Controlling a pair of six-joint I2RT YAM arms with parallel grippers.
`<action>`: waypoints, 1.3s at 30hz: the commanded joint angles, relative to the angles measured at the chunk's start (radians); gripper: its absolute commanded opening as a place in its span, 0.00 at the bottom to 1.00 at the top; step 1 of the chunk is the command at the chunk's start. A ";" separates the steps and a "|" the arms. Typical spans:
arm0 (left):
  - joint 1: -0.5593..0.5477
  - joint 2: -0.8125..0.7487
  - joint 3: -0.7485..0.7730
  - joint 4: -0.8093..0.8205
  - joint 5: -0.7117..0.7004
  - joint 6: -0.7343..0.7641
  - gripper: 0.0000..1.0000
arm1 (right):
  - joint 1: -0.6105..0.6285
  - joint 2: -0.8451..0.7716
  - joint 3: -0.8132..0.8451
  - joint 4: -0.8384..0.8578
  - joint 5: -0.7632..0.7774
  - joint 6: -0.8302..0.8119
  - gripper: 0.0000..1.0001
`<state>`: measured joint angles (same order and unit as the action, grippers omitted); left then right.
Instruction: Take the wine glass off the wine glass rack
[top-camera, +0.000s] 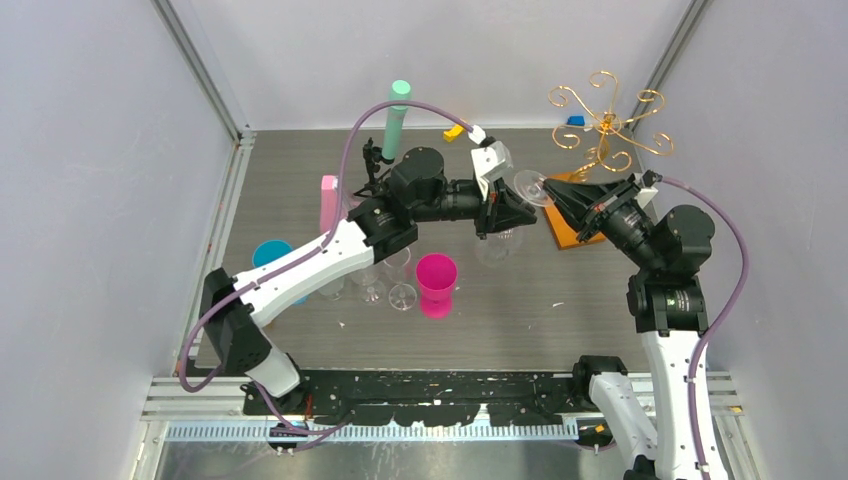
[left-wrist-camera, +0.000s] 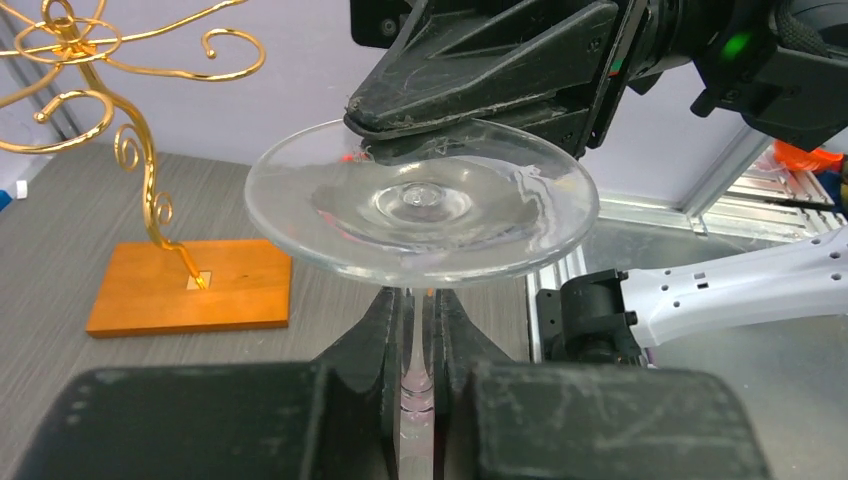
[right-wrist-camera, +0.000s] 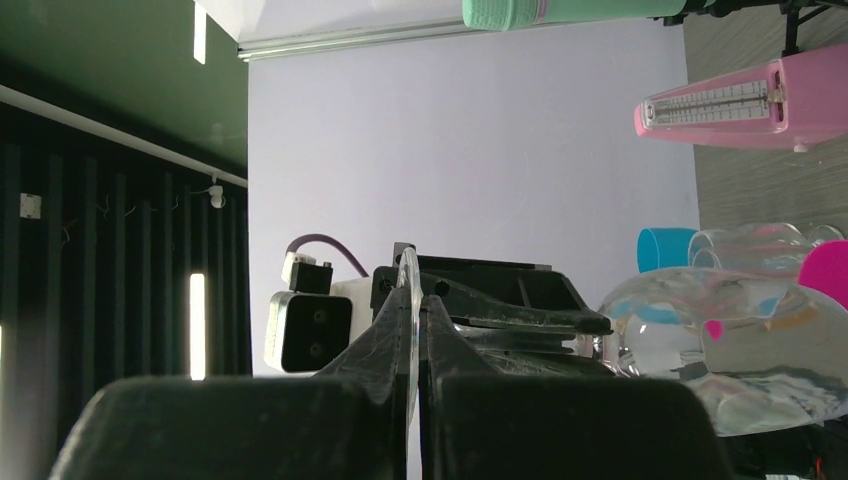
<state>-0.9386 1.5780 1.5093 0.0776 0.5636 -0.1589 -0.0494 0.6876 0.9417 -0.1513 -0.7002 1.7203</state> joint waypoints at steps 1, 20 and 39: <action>-0.008 -0.017 0.035 0.037 -0.020 0.001 0.00 | 0.006 -0.005 0.004 0.075 -0.022 -0.010 0.00; -0.008 -0.224 -0.103 0.189 -0.441 -0.095 0.00 | 0.008 -0.029 0.025 -0.026 0.070 -0.206 0.72; -0.008 -0.411 -0.334 0.461 -1.100 -0.658 0.00 | 0.129 -0.052 -0.019 0.141 0.094 -0.379 0.91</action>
<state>-0.9436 1.1999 1.1656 0.3985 -0.4385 -0.7082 0.0189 0.5686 0.8680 -0.0341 -0.5999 1.4487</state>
